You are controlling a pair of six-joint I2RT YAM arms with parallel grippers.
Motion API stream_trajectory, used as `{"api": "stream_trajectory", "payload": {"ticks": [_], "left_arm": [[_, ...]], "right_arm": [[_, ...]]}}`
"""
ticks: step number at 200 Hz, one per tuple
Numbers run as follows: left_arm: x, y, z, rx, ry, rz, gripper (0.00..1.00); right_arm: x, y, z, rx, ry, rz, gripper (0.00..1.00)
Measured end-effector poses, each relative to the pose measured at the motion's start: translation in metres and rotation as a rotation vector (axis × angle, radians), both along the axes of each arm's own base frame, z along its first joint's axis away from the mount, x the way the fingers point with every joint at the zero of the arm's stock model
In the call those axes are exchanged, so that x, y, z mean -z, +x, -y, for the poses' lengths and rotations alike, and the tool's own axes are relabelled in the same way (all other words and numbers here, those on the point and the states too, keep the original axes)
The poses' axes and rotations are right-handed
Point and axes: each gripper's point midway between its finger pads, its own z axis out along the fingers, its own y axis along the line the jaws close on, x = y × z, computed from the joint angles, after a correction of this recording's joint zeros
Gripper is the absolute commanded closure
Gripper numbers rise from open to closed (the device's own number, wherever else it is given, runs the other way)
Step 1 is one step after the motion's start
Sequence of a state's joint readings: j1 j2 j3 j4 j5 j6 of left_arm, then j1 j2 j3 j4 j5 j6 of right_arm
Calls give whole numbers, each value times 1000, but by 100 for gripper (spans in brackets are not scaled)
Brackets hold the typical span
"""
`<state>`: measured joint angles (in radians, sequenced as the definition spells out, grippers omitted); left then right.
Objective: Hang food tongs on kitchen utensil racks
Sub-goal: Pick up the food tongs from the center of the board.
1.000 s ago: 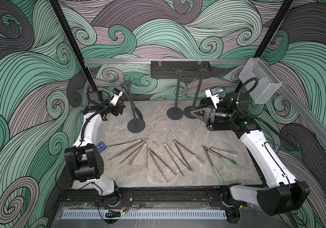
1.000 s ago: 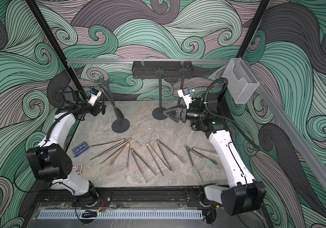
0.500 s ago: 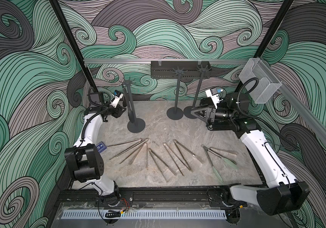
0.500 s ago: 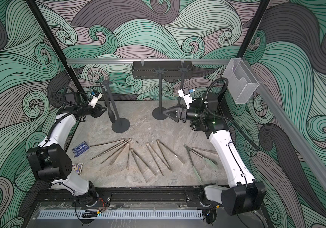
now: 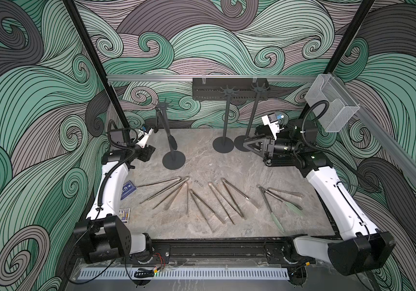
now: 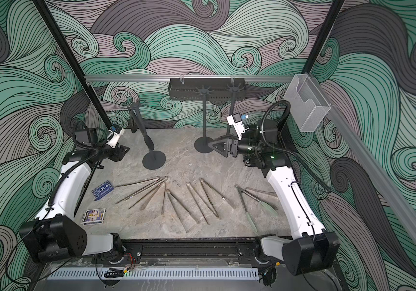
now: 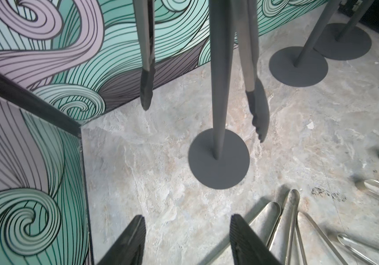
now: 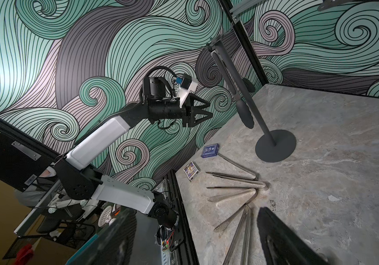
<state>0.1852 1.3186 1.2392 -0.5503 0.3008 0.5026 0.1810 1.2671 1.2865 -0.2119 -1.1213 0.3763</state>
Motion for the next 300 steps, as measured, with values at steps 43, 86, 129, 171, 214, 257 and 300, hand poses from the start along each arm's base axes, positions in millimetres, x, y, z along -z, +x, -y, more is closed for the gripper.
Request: {"api": "stream_trajectory", "payload": {"ticks": [43,86,129,171,214,257,300], "left_arm": [[18,-26,-8,-86,3,-94,42],[70,-51,9,-85,63,-267,44],[125,-68,26,-40,163,-440,47],[148,-79,29,-13,227,-496,48],[190,-72,27,11,299,-609,63],[224,-39,26,15,360,-715,68],[226,-38,28,36,394,-720,67]], "right_arm": [[8,-9,2,41,-31,-16,16],[10,-24,-1,63,-60,0,17],[18,-31,-3,77,-93,-7,17],[22,-33,0,96,-110,-4,17],[23,-38,2,100,-121,1,17],[24,-41,3,105,-135,14,16],[26,-40,3,103,-143,23,16]]}}
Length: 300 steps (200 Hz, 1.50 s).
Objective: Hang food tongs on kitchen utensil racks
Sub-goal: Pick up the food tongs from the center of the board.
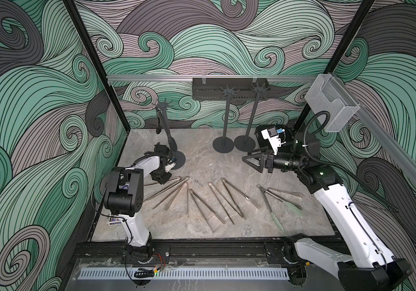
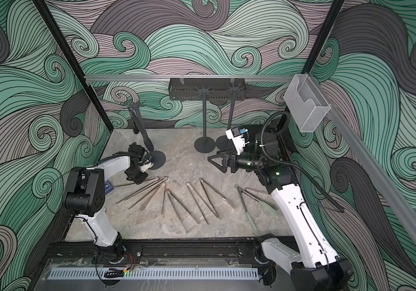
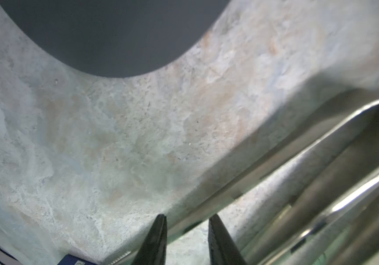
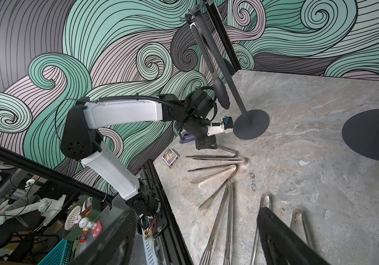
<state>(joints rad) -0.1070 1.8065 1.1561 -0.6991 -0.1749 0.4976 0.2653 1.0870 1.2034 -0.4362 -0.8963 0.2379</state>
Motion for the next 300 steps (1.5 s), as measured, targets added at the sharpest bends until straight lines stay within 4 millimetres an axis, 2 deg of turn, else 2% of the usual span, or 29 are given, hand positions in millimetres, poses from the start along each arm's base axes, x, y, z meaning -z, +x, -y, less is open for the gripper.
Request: {"api": "stream_trajectory", "payload": {"ticks": [72,104,171,228,259,300], "left_arm": [[12,-12,6,25,-6,-40,68],[13,-12,11,40,-4,-49,83],[14,-12,18,73,-8,-51,100],[10,-13,19,89,17,-50,100],[-11,-18,21,106,33,-20,100],[-72,-18,29,136,52,125,100]], "right_arm": [[5,1,0,-1,-13,-5,16],[6,0,1,2,-19,-5,16],[6,0,3,14,-32,2,16],[6,-1,3,12,-34,12,16],[6,-1,3,13,-35,12,16],[6,0,4,19,-37,12,16]]}}
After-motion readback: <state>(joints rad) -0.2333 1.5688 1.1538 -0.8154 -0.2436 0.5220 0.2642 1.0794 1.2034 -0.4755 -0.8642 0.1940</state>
